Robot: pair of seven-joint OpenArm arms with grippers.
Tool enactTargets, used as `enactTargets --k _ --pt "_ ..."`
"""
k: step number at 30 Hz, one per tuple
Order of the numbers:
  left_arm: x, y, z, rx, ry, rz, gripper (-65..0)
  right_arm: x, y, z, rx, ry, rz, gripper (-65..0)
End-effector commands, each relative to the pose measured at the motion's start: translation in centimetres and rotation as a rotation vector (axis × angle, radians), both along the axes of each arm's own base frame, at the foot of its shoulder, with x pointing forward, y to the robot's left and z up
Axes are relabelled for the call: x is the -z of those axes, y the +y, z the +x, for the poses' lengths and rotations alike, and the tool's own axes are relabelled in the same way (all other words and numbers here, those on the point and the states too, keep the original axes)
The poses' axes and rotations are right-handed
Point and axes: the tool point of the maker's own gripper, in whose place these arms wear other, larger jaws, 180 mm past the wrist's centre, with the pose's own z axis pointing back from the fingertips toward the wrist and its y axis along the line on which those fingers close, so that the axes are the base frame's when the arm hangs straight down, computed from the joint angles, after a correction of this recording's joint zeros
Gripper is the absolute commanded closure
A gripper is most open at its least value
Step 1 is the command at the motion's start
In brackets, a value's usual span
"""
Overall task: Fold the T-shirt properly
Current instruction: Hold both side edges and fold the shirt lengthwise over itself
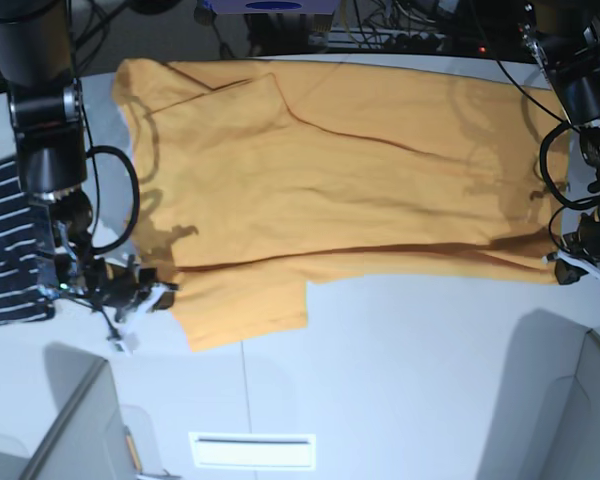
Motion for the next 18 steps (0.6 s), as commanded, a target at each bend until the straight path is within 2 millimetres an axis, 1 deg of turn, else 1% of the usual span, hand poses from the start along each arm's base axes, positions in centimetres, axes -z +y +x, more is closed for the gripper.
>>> enactTargets --k 1,4,6,11,13,16,18 --pt "-2.3 0.8 0.8 0.005 -0.062 0.033 0.0 -3.2 -0.9 2.0 0.018 -0.088 0.009 0.0" --pt "-2.2 0.6 0.5 0.010 -0.061 0.033 0.0 -3.5 -1.4 1.1 0.025 -0.079 0.013 0.0" --pt "-1.9 0.1 0.2 0.011 -0.070 -0.011 0.0 -3.3 -1.4 0.3 0.020 -0.072 0.014 0.0" --pt "-2.7 -0.9 0.3 0.016 -0.126 -0.116 0.0 -3.2 -1.7 -0.8 0.027 -0.070 0.018 0.0" --pt "-2.2 -1.1 0.0 0.024 -0.095 -0.120 0.0 -3.4 -2.1 -1.2 0.036 -0.068 0.021 0.0" --pt "-2.0 -1.2 -0.2 0.030 -0.071 -0.125 0.0 -3.7 -2.9 -1.8 0.057 -0.068 0.025 0.0" --pt "-2.4 -0.4 -0.4 0.004 -0.086 -0.128 0.0 -4.1 -3.3 -2.2 0.060 -0.065 0.022 0.0"
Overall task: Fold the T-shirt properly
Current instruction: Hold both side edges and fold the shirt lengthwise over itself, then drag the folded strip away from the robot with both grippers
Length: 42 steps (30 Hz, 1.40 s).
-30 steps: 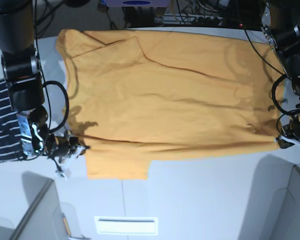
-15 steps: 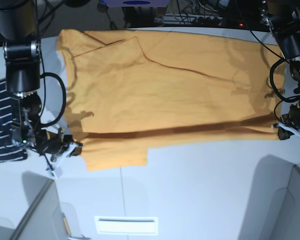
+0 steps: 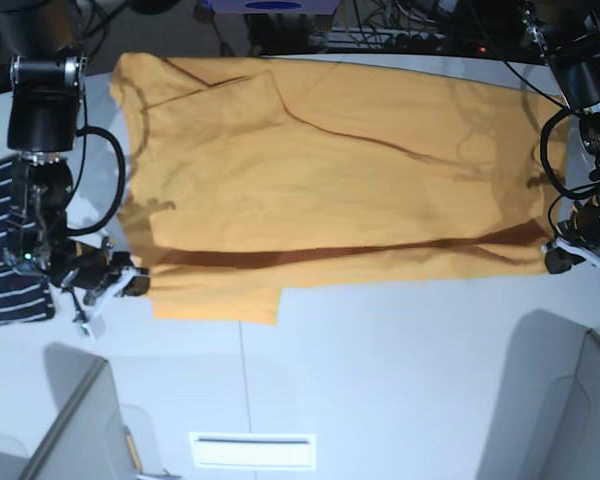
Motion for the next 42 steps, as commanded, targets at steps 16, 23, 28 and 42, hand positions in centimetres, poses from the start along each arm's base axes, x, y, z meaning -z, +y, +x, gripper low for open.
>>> enactTargets --k 16,23,28,42 --pt "-4.9 0.4 0.1 0.041 -0.087 0.096 0.0 -2.9 -1.3 -3.7 0.024 -0.039 -0.004 0.0" --pt "-3.3 0.6 -1.6 0.044 -0.035 0.103 0.0 -3.7 -1.6 -6.4 0.034 -0.053 -0.027 0.0" --pt "-2.9 0.6 -2.0 0.042 -0.024 0.103 0.0 -3.3 -1.9 -7.9 0.053 -0.047 -0.026 0.0" --pt "-3.4 -0.5 -3.2 0.091 -0.022 0.154 0.0 -3.6 -1.6 -11.1 0.056 -0.056 -0.054 0.0"
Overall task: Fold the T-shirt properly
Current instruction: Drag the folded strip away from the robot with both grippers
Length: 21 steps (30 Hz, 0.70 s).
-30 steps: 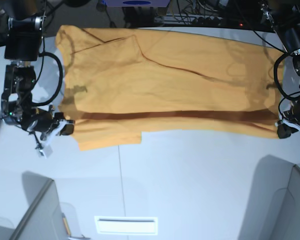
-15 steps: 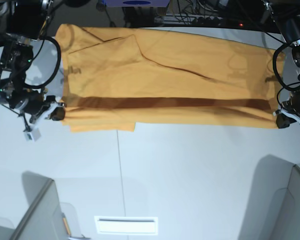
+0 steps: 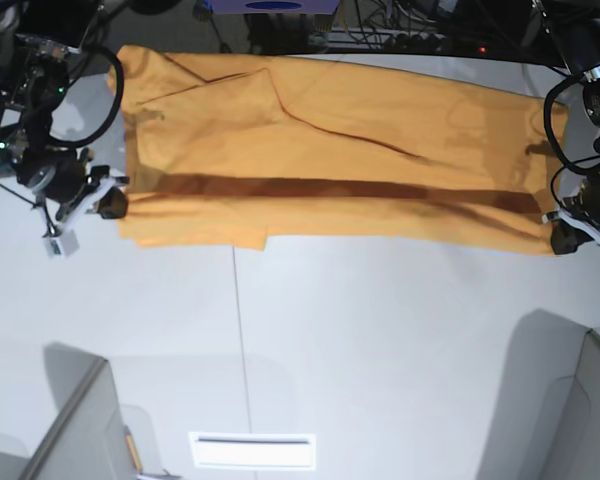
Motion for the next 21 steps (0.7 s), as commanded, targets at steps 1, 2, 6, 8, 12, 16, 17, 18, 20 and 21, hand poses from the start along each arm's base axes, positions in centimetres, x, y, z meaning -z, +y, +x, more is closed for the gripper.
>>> enactTargets --k 1,2,6,8,12,16,17,18,20,21 --pt "-1.5 0.6 0.4 0.007 -0.040 0.028 0.0 -1.3 -0.2 0.5 -0.006 -0.050 -0.012 0.0" --pt "-1.5 0.6 0.4 0.007 -0.040 0.028 0.0 -1.2 -0.2 0.2 -0.008 -0.046 -0.013 0.0" --pt "-0.8 0.5 -0.5 0.011 -0.015 0.034 0.0 -0.7 -0.1 -0.6 -0.010 -0.027 -0.016 0.0" --pt "-0.8 0.6 -0.5 0.012 -0.012 0.035 0.0 -0.4 -0.1 -1.0 -0.010 -0.016 -0.016 0.0" --pt "-0.5 1.2 -1.3 -0.008 0.000 0.035 0.0 -0.2 0.0 -1.6 -0.016 -0.007 -0.021 0.0" --pt "-0.5 2.0 -2.1 -0.034 0.004 0.038 0.0 -0.6 0.3 -2.1 -0.029 -0.016 -0.032 0.0" --pt "-0.3 2.1 -2.3 -0.034 0.010 0.040 0.0 -0.7 0.4 -2.3 -0.032 -0.016 -0.029 0.0" --pt "-0.2 2.0 -2.4 -0.031 0.015 0.041 0.0 -0.6 0.6 -2.5 -0.036 -0.014 -0.017 0.0" --pt "-0.1 1.9 -2.5 -0.028 0.019 0.040 0.0 -0.7 1.5 -2.9 -0.047 -0.015 0.037 0.0" --pt "0.1 1.9 -2.8 -0.030 0.027 0.038 0.0 -0.8 1.7 -3.0 -0.051 -0.018 0.055 0.0"
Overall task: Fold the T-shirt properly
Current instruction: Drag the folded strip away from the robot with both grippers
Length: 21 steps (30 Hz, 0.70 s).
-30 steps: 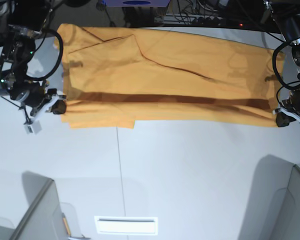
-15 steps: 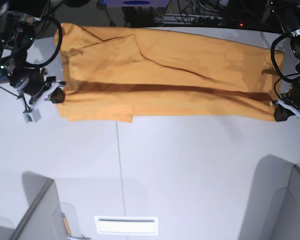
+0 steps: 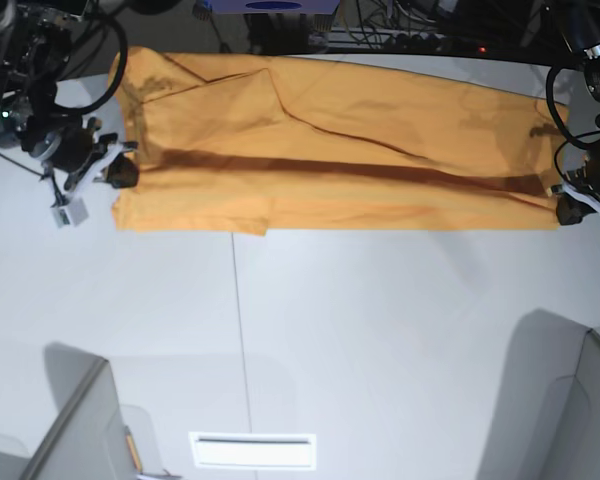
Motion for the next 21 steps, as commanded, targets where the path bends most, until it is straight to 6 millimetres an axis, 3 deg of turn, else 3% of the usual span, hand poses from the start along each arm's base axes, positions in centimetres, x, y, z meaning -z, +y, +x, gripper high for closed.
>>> enactTargets --k 1,12,17,21 --pt "-1.3 0.6 0.3 0.010 -0.033 0.027 0.0 -1.3 -0.1 0.8 -0.006 -0.054 0.010 0.0" --pt "-2.4 -0.2 -0.2 0.051 -0.046 0.070 0.0 -0.6 0.1 -0.5 -0.009 -0.018 0.028 0.0" --pt "-2.4 -0.1 -0.1 0.049 -0.046 0.068 0.0 -1.1 -2.6 -1.0 0.060 -0.001 -0.007 0.0" --pt "-2.4 -0.1 -0.1 0.047 -0.044 0.067 0.0 -1.8 -2.7 -1.3 0.058 -0.005 -0.003 0.0"
